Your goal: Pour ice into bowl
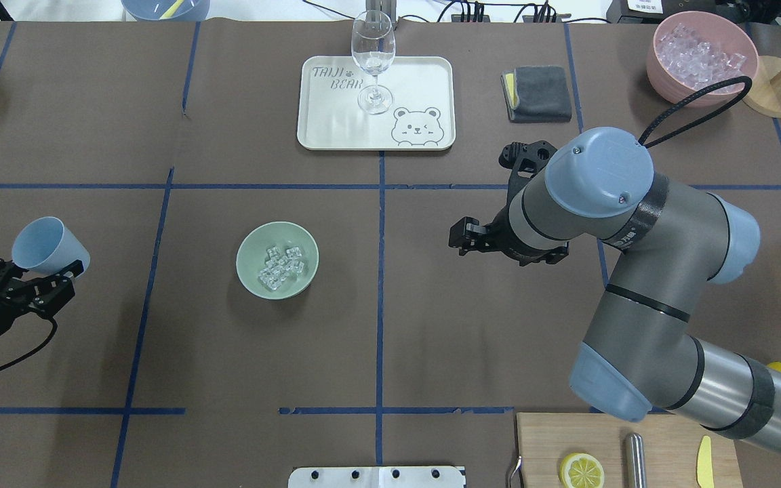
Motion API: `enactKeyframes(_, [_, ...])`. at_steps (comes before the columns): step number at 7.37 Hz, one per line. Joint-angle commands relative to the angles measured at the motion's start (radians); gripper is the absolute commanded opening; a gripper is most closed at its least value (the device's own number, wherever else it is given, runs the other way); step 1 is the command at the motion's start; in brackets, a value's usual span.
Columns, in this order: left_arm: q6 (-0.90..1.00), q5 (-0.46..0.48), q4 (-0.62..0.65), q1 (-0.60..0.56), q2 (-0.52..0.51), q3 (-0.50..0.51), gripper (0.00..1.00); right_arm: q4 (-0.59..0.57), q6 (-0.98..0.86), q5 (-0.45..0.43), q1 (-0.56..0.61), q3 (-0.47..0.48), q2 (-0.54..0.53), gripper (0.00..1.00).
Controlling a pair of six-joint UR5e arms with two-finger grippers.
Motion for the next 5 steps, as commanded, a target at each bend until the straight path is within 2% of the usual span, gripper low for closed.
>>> enactKeyframes(1, [-0.044, 0.089, -0.032, -0.002, 0.002, 0.05, 0.0, 0.0, -0.001, 0.0, 0.0, 0.0, 0.0, 1.0])
enactKeyframes(3, [-0.097, 0.085, -0.029, -0.002, 0.005, 0.077, 0.0, 0.0, -0.001, 0.0, -0.003, -0.003, -0.002, 1.0])
enactKeyframes(5, [-0.167, 0.123, -0.047, 0.001, -0.007, 0.188, 0.0, 0.0, 0.0, 0.0, -0.006, -0.002, 0.0, 1.0])
